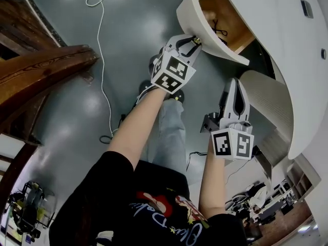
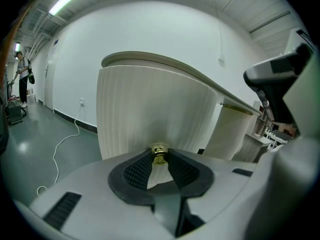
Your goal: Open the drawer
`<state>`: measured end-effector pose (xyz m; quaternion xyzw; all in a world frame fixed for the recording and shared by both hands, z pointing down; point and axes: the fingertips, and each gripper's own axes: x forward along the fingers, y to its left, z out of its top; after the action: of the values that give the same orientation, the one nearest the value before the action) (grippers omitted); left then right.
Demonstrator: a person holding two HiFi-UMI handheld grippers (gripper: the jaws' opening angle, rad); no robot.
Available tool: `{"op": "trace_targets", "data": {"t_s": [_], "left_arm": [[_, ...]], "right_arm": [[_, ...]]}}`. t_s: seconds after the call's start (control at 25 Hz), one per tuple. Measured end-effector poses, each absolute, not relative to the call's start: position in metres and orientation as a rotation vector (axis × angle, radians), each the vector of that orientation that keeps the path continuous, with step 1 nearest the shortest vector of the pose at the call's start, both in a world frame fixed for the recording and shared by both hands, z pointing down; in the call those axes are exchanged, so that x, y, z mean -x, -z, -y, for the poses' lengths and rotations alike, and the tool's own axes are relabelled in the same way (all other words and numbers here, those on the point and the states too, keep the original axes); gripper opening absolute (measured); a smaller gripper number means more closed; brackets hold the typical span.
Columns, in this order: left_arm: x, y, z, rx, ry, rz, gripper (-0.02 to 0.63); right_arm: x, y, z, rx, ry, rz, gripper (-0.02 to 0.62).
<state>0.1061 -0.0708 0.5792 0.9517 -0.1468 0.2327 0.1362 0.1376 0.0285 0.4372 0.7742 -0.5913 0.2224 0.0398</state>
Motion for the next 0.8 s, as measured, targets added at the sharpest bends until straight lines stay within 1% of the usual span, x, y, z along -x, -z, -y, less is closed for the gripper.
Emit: {"op": "trace_targets", "data": {"t_s": [0.8], "left_arm": [[-0.065, -0.586, 0.053, -2.728, -0.699, 0.459, 0.098]], "right_arm": [[-0.114, -0.434, -0.026, -2.244, -0.663, 1.938, 0.000]]}}
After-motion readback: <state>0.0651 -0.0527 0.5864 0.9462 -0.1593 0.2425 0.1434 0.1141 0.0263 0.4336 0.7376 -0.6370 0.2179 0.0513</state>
